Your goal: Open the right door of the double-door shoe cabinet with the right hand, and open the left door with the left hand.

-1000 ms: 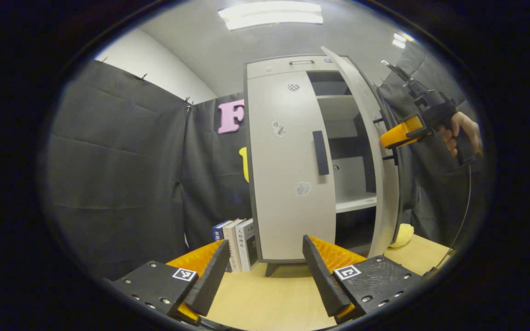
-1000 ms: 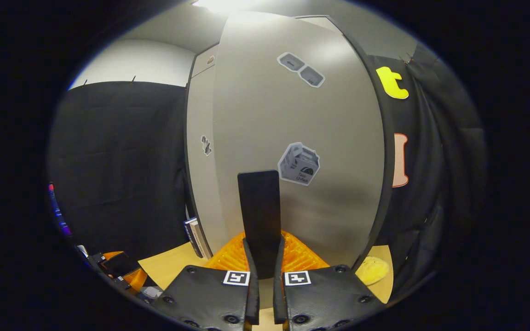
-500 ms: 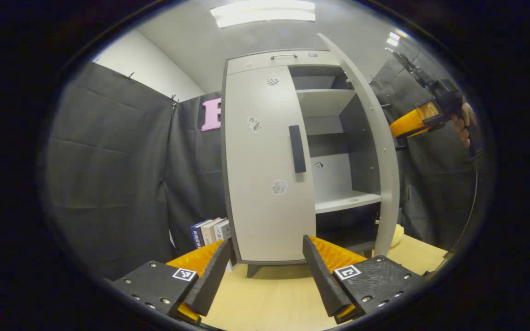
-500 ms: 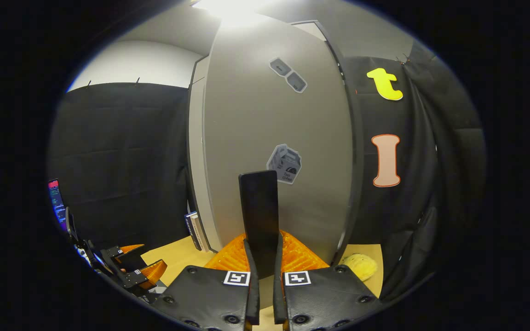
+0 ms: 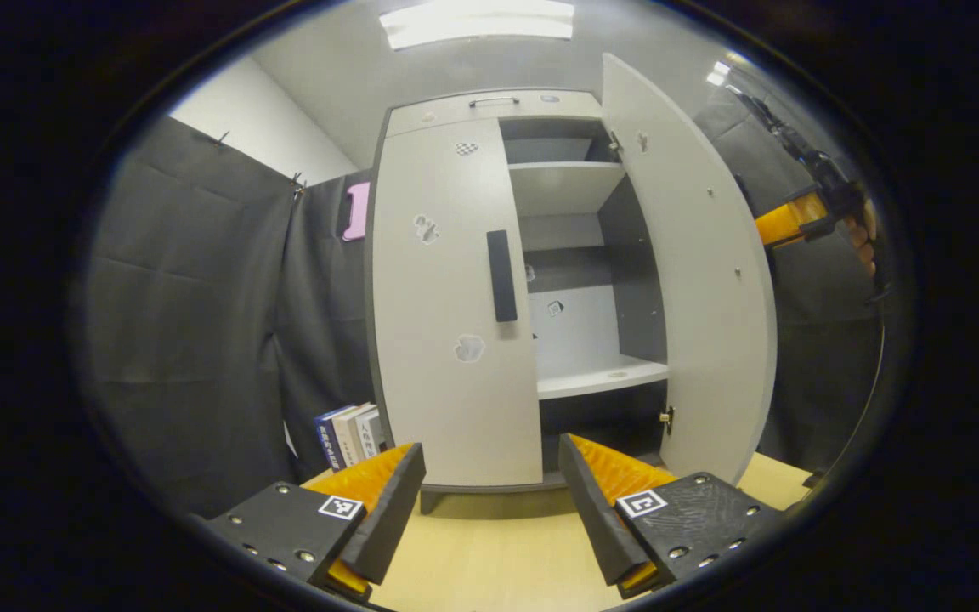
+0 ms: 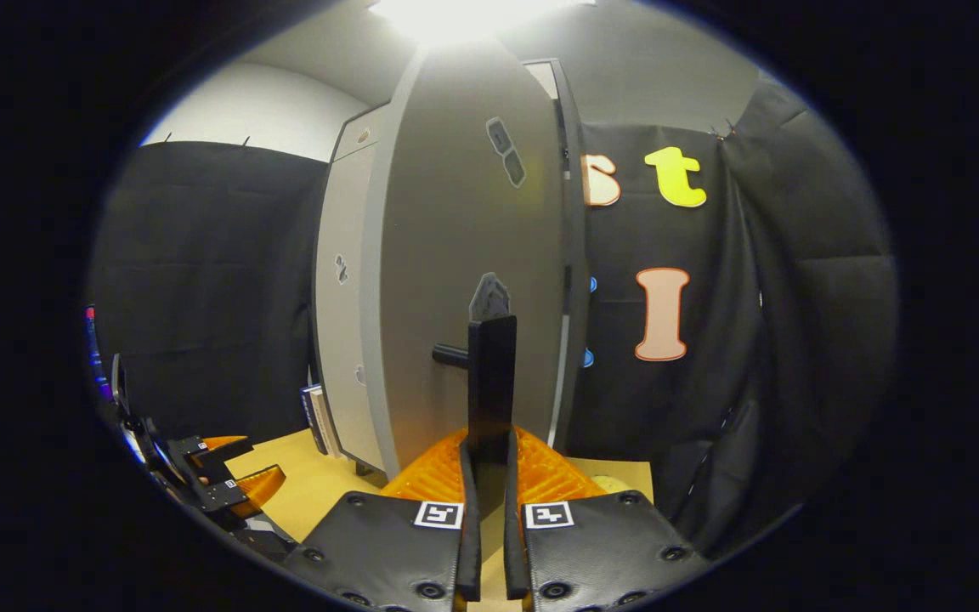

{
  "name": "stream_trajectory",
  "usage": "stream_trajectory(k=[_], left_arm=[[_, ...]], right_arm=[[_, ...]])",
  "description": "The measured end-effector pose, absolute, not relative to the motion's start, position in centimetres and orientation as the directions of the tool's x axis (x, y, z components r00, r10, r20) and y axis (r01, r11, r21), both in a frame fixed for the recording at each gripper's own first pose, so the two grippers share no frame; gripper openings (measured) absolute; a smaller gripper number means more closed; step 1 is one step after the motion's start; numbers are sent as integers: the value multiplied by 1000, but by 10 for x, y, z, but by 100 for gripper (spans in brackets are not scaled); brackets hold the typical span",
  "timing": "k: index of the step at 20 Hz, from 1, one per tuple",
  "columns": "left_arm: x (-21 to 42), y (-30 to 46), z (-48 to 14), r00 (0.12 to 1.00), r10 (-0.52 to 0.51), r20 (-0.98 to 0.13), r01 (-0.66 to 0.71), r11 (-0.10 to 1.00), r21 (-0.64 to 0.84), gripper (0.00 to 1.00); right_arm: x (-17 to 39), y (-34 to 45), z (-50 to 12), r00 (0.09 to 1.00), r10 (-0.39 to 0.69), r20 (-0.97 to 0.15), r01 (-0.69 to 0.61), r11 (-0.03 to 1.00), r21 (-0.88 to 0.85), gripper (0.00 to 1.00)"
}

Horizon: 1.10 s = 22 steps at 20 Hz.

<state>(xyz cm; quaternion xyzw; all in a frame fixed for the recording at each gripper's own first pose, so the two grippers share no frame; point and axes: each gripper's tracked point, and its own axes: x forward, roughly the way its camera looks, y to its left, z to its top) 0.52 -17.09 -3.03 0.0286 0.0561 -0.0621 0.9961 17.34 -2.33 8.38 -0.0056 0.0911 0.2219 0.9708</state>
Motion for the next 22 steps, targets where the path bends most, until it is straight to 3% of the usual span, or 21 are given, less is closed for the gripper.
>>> stream_trajectory(k=[3, 14, 15, 19, 22], left_arm=[[0, -177, -30, 987, -109, -117, 116, 992, 56, 92], [29, -177, 7, 995, -65, -78, 70, 995, 64, 93], [38, -178, 15, 995, -69, -66, 73, 996, 52, 93], [77, -179, 43, 996, -86, -24, 86, 996, 25, 93], [112, -181, 59, 995, -96, -7, 96, 995, 17, 92]], right_arm=[[179, -43, 83, 913, 371, -171, -375, 927, 10, 12], [149, -58, 64, 921, 345, -178, -345, 938, 33, 17], [144, -63, 61, 927, 326, -183, -326, 945, 30, 22], [123, -95, 49, 957, 228, -177, -229, 973, 14, 99], [110, -117, 50, 977, 146, -156, -148, 989, 1, 96]])
